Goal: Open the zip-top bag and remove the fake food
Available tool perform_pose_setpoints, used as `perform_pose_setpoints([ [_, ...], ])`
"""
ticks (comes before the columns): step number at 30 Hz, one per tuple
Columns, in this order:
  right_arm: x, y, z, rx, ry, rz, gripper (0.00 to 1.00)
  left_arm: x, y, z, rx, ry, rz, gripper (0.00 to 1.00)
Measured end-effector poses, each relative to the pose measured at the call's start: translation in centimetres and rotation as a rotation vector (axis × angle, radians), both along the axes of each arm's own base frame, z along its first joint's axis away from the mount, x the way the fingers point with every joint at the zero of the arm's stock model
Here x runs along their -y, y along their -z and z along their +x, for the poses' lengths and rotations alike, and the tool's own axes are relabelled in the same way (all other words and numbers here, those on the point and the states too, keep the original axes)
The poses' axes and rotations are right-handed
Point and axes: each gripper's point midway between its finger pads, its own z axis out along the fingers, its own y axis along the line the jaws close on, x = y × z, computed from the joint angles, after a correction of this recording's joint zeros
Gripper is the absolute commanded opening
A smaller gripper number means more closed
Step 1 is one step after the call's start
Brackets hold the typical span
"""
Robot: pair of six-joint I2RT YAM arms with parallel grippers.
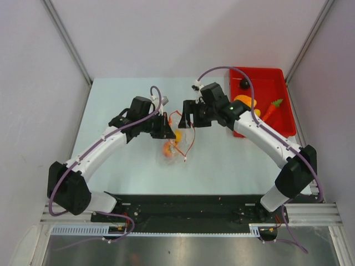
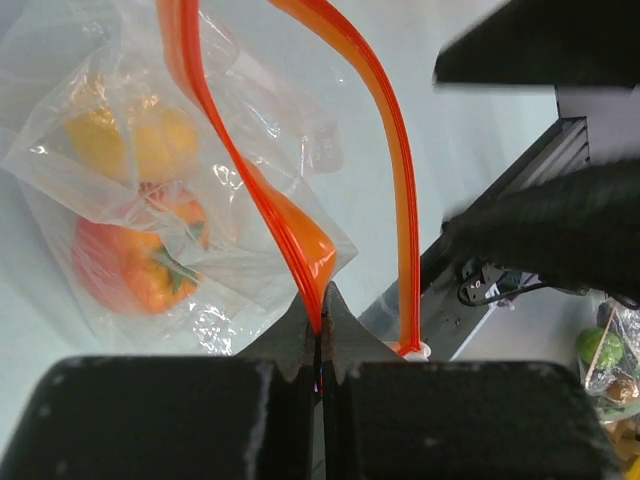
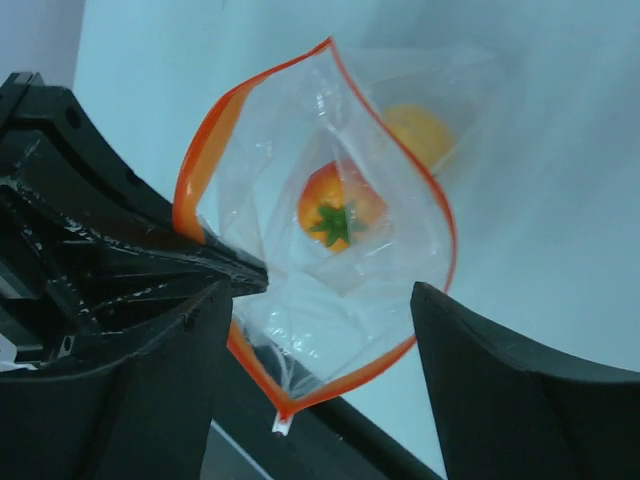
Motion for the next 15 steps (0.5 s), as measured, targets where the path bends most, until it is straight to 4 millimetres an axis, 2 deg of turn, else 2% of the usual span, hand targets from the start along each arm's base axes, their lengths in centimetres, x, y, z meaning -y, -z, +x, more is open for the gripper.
perform_pose_setpoints([
  [2, -1.3, 0.2, -1.2, -0.030, -0.037, 0.020, 0.50, -0.1, -0.2, 0.0, 0.007, -0.005, -0.001, 0.00],
  [3, -1.7, 0.4, -1.4, -0.047, -0.045, 0.032, 0.37, -0.1, -0.3, 0.0, 0.008, -0.007, -0.001, 0.00],
  [5, -2.4, 0.9, -1.5, -0.078, -0.055, 0.050, 0.28, -0.1, -0.4, 0.0, 0.008, -0.012, -0.004, 0.00],
  [6, -2.8, 1.3, -1.5, -0.097, -0.064, 0.061, 0.17, -0.1, -0.5, 0.0, 0.011, -0.016, -0.005, 0.00],
  [7, -3.2, 1.8, -1.5, -0.115, -0.071, 0.068, 0.13, -0.2, -0.7, 0.1, 0.012, -0.021, -0.007, 0.00],
  [15, -6.6, 6.1, -3.6, -0.247, -0.158, 0.084, 0.11, -0.1, -2.3, 0.1, 0.042, -0.046, -0.048, 0.00],
])
